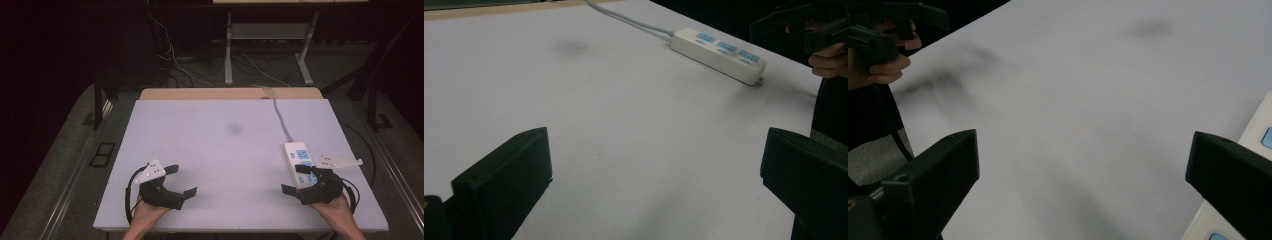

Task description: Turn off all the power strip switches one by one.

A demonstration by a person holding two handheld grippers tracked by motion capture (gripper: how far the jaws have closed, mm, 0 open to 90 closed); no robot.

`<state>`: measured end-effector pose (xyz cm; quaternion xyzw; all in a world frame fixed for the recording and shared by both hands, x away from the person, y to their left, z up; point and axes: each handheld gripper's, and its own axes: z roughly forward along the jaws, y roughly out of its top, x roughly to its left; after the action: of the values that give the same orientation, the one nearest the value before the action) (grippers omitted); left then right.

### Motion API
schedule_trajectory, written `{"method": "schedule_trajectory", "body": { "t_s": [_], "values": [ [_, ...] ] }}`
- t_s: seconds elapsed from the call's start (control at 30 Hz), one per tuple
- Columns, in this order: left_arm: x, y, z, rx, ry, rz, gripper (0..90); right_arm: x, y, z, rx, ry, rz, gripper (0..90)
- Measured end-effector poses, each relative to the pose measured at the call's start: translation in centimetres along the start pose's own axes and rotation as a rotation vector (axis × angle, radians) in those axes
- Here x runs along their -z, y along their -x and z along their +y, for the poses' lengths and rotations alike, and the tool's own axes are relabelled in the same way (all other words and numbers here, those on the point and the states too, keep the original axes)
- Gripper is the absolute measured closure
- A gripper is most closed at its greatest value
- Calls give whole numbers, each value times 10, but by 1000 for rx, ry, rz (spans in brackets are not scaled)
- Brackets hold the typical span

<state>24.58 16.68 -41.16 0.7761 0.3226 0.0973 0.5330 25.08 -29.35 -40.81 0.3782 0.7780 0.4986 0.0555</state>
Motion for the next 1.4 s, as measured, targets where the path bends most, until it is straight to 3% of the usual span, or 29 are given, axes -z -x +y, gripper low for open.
{"method": "schedule_trajectory", "body": {
  "t_s": [1.07, 1.4],
  "values": [
    [2, -8, -3, 30, -5, 20, 0, -1, 1, 4, 6, -48, -5, 6],
    [-1, -9, -3, 30, -12, 13, 0, 0, 3, 13, 11, -66, -8, 6]
  ]
}}
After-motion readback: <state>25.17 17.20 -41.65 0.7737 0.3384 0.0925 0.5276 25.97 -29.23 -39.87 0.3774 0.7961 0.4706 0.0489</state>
